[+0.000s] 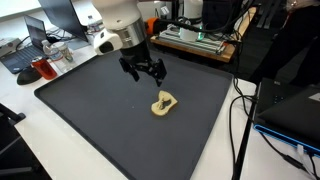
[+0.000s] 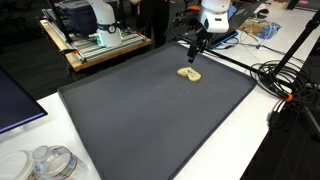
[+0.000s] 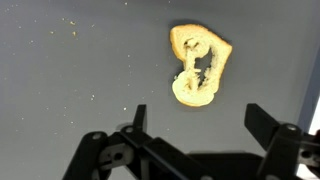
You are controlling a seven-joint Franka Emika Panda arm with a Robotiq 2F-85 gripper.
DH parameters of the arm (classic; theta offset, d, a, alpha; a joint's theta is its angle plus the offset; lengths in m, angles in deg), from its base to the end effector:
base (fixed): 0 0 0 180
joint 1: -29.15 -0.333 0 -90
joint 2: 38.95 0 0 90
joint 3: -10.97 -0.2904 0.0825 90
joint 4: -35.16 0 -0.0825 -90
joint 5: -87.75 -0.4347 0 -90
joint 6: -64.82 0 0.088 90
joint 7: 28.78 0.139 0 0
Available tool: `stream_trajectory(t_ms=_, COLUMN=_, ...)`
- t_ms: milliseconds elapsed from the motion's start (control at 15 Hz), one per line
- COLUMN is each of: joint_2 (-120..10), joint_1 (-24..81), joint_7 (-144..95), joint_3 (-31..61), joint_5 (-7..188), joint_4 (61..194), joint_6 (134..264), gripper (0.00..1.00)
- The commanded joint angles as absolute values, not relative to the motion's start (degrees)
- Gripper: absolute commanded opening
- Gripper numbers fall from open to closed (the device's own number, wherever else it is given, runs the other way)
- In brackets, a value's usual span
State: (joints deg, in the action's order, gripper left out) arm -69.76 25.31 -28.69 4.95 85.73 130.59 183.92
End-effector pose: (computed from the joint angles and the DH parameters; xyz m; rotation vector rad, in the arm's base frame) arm 0.6793 0.1177 0.2029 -3.0544 -0.2142 0.1977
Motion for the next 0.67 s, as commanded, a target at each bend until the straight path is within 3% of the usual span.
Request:
stream_trajectory(t_ms=0, joint_2=-68.56, joint_1=28.73, joint_7=-34.84, joint_3=3.79, joint_5=79.19, joint_4=133.34, joint_6=185.51, gripper=1.00)
stream_trajectory(t_ms=600, joint_2=-69.26, joint_1=34.54, joint_7=-46.90, joint_3=3.00, joint_5=67.37, joint_4=136.38, joint_6=185.73, gripper=1.00)
